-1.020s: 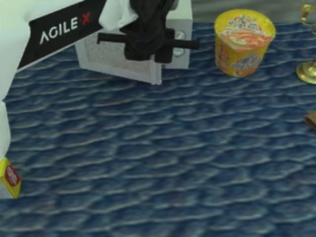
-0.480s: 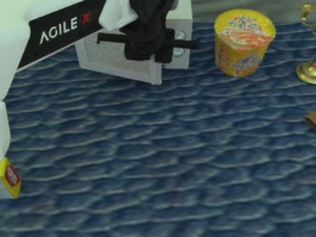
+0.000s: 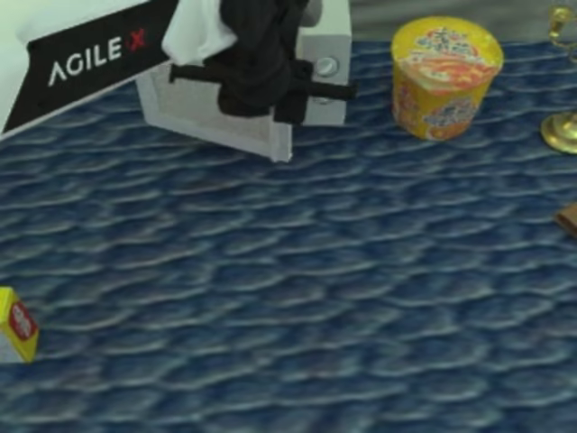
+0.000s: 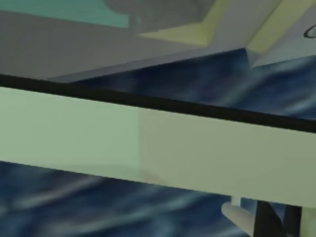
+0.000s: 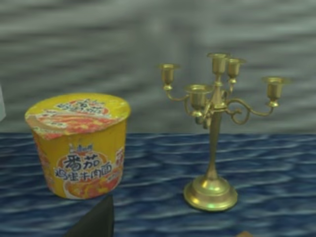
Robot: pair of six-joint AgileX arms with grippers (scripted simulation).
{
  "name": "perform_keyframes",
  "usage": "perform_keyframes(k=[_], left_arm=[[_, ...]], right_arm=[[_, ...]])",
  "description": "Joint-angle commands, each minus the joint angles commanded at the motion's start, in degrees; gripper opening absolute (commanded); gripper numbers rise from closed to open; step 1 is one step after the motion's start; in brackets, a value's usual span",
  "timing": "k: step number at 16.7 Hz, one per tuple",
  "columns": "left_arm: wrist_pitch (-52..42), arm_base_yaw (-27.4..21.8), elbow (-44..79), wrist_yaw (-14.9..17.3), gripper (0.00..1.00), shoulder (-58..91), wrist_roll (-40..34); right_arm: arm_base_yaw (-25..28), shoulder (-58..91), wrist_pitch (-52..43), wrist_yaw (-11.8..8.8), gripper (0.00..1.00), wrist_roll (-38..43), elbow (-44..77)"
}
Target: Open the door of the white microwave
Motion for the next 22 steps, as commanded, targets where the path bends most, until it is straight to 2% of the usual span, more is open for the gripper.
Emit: perform_keyframes(k=[4, 22], left_arm=[[1.6, 0.5, -3.2, 1.3, 0.0, -2.2, 2.6], [1.6, 0.5, -3.2, 1.3, 0.0, -2.2, 2.6]], right_arm=[[0.0, 0.0, 0.0, 0.0, 1.0, 0.0, 0.0], [0.0, 0.0, 0.0, 0.0, 1.0, 0.0, 0.0]])
